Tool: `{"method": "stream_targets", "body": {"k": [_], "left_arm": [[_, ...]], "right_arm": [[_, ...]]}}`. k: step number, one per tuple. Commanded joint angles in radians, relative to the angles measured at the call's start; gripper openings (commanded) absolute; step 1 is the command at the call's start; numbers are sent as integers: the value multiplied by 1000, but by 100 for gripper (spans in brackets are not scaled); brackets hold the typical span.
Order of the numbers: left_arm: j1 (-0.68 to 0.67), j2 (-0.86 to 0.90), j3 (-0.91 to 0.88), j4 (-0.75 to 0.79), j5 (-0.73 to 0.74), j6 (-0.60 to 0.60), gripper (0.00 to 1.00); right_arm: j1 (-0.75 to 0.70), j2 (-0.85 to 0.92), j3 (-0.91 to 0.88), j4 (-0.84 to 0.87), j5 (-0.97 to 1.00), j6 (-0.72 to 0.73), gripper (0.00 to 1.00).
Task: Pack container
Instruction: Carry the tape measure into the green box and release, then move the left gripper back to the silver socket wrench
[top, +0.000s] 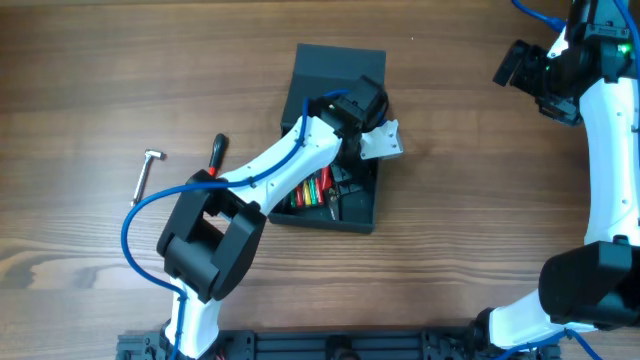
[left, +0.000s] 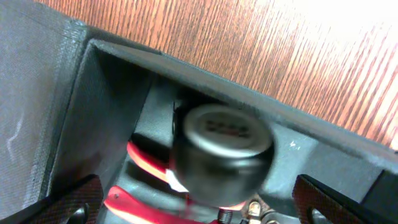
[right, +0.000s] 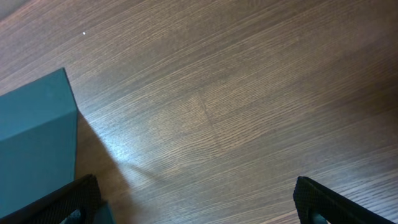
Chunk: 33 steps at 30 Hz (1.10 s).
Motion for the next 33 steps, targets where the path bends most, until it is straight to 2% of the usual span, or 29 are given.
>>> {"method": "stream_targets", "body": {"k": [1, 7, 10, 12, 14, 16, 20, 25, 28, 33], "left_arm": [[-2, -35, 5, 5, 11, -90, 100], [38, -214, 6, -13, -50, -285, 100], [117, -327, 6, -95, -53, -319, 100], [206, -371, 6, -161, -52, -320, 100], [314, -375, 5, -210, -52, -370, 100], [420, -352, -8, -222, -48, -458, 100], [602, -264, -26, -222, -47, -643, 92], [711, -119, -26, -226, -42, -657, 85], [743, -41, -26, -246, -129, -694, 85], [811, 6, -26, -251, -150, -647, 89]], "right_arm": [[-2, 8, -9, 5, -9, -12, 100], [-2, 8, -9, 10, -9, -12, 100], [-2, 8, -9, 11, -9, -12, 100], [-2, 8, -9, 11, -9, -12, 100], [-2, 8, -9, 11, -9, -11, 100], [-2, 8, -9, 11, -9, -11, 100], [-2, 8, -9, 11, -9, -11, 100], [-2, 8, -9, 16, -9, -10, 100], [-2, 8, -9, 14, -9, -10, 100], [-2, 8, -9, 15, -9, -12, 100]]}}
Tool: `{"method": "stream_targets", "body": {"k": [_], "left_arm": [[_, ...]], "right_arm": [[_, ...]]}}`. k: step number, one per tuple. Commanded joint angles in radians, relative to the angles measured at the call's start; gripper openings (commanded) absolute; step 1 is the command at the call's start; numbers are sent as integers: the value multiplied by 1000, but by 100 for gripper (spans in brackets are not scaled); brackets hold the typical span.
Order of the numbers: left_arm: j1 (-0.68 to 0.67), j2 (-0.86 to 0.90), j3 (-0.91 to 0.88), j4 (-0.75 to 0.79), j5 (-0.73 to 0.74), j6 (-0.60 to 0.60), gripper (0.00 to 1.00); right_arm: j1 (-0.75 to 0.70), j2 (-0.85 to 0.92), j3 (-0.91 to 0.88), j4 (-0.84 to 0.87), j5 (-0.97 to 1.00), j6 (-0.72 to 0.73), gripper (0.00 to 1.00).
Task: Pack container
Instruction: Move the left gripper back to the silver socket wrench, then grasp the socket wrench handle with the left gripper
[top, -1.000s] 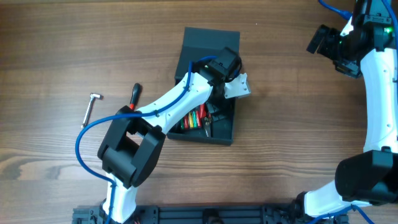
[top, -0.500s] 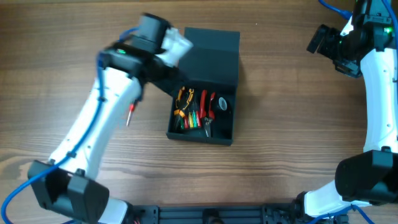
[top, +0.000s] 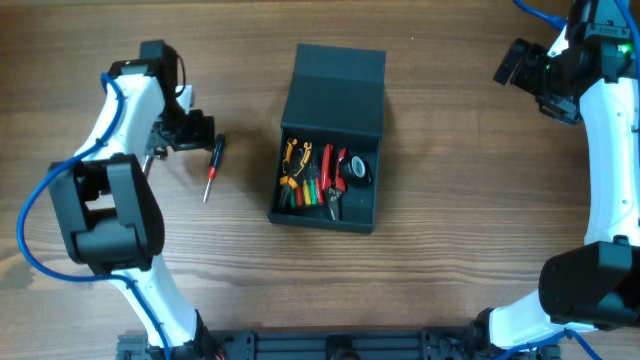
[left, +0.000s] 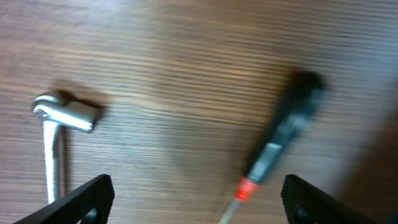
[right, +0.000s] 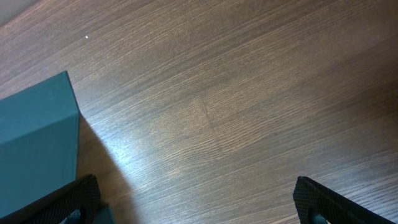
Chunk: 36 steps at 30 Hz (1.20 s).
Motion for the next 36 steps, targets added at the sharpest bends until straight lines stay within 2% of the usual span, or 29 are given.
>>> {"method": "stream_targets", "body": {"k": [1, 11, 16, 18, 21, 31, 36], "left_arm": [[64, 13, -6, 0, -42, 39, 90], [154, 14, -6, 29, -43, 122, 89], [218, 20, -6, 45, -42, 265, 84], [243, 20, -6, 53, -40, 275, 83], [288, 20, -14, 64, 87, 374, 66], [287, 20, -146, 155, 81, 379, 61], [263, 20, -186, 190, -23, 380, 61]], "right_arm": [[-2, 8, -9, 3, -9, -12, 100], [-2, 8, -9, 2, -9, -12, 100], [-2, 8, -9, -11, -9, -12, 100], [-2, 8, -9, -16, -9, -12, 100], [-2, 8, -9, -26, -9, -11, 100], [-2, 8, -9, -47, -9, -11, 100], [-2, 8, -9, -50, -9, -11, 99]]}}
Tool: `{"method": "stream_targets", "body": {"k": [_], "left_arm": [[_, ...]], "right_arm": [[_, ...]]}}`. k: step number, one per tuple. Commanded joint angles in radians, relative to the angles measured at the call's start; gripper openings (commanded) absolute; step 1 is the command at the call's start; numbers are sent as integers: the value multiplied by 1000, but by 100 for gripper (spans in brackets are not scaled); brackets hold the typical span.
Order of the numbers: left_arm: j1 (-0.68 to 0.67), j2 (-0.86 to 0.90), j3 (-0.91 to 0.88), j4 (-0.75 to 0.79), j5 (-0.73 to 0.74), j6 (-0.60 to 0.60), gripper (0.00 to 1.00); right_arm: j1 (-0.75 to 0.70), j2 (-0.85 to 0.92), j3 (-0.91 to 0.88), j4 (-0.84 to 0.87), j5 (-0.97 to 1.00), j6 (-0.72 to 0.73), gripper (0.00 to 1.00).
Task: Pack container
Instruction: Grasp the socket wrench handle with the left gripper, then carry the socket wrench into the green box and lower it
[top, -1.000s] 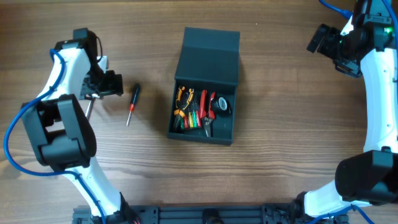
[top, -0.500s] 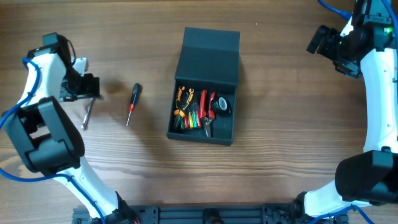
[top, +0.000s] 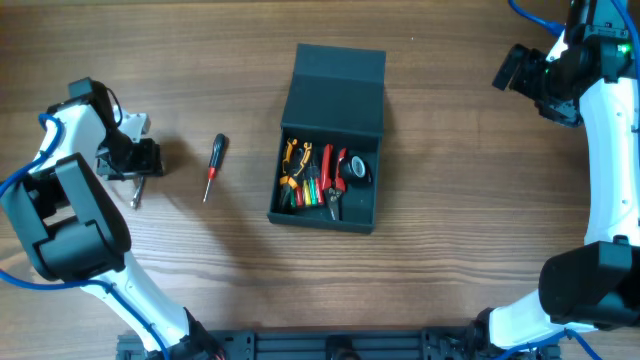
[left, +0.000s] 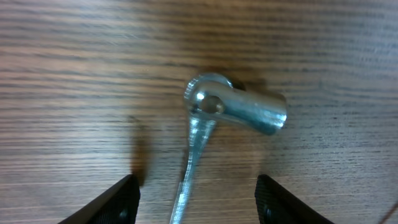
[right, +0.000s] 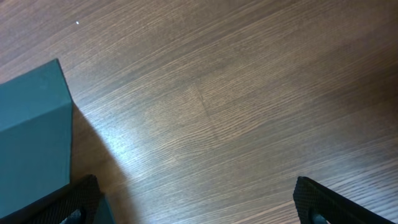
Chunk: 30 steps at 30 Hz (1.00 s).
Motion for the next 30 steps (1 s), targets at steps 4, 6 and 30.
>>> {"method": "stream_targets", "body": {"k": [4, 6, 30], "left_arm": [[-35, 8, -51, 49, -81, 99, 48], [-36, 8, -69, 77, -82, 99, 46], [-101, -29, 8, -15, -85, 93, 4]], "right_arm": [[-2, 8, -9, -9, -9, -12, 99], [-2, 8, -9, -14, -9, -12, 99], [-2, 8, -9, 9, -9, -12, 100]]}}
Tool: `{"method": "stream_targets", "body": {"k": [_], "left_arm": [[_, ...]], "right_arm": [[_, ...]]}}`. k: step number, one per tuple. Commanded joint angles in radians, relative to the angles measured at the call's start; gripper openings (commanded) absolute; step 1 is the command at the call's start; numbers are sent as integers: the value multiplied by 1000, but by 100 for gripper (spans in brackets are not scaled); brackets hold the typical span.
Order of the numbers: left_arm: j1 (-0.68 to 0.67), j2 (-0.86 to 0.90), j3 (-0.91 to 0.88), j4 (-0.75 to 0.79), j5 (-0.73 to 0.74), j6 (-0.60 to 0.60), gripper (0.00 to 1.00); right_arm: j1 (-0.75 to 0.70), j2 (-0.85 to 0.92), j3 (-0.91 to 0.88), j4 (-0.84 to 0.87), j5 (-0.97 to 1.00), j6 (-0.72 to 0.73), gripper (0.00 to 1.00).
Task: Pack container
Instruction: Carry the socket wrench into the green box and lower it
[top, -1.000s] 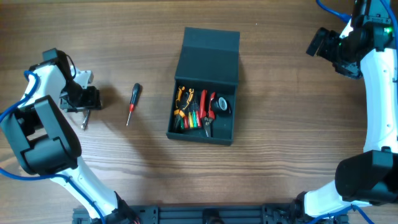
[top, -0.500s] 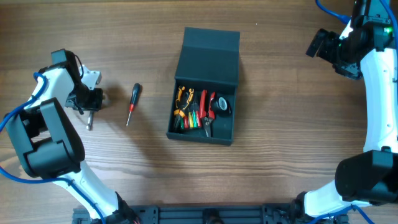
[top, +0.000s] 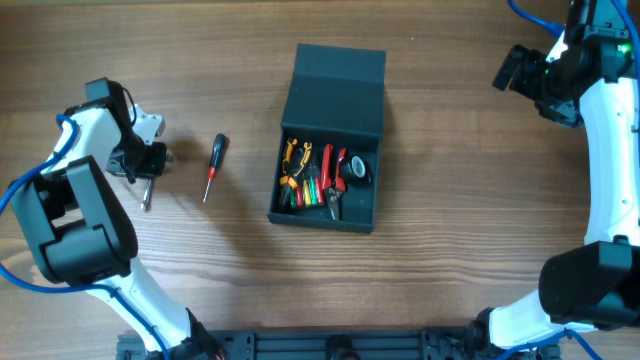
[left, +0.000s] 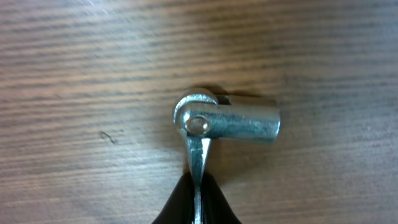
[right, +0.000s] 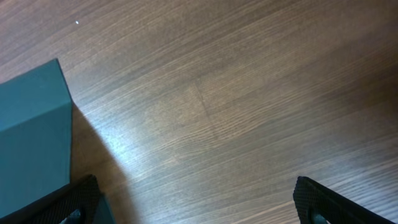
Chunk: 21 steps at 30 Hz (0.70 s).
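A dark open box (top: 328, 215) in the middle of the table holds pliers, cutters and a roll of black tape; its lid (top: 335, 90) lies open behind it. At the far left my left gripper (top: 147, 172) is shut on the thin shaft of a silver L-shaped socket wrench (left: 225, 121), whose shaft (top: 147, 198) lies on the wood. A black-handled screwdriver with a red collar (top: 213, 163) rests between the wrench and the box. My right gripper (right: 196, 211) is open high at the back right, above bare table, with a corner of the lid (right: 31, 137) in its view.
The wooden table (top: 470, 230) stretches around the box. The right arm (top: 605, 130) runs along the right edge. A black rail (top: 330, 348) lines the table's front edge.
My left gripper stood open around the wrench's shaft; now its fingers are shut on the shaft. The wrench and gripper sit slightly to the right. The right arm has not moved.
My left gripper was open inside the box over the tape roll. Then it was out at the left, open near the screwdriver and wrench, with the tape left in the box. Then it straddled the wrench's shaft, and now it grips it.
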Motion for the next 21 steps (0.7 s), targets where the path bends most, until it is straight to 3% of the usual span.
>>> {"method": "stream_targets", "body": {"k": [1, 9, 16, 21], "left_arm": [[-67, -8, 119, -122, -24, 0, 4], [-312, -107, 468, -345, -24, 19, 4], [-650, -143, 508, -437, -24, 254, 4], [-845, -142, 507, -438, -21, 270, 4]], "right_arm": [[-2, 7, -9, 7, -9, -11, 100], [-2, 8, -9, 19, -10, -10, 100], [-2, 7, -9, 25, -10, -10, 100], [-2, 8, -9, 28, -9, -10, 100]]}}
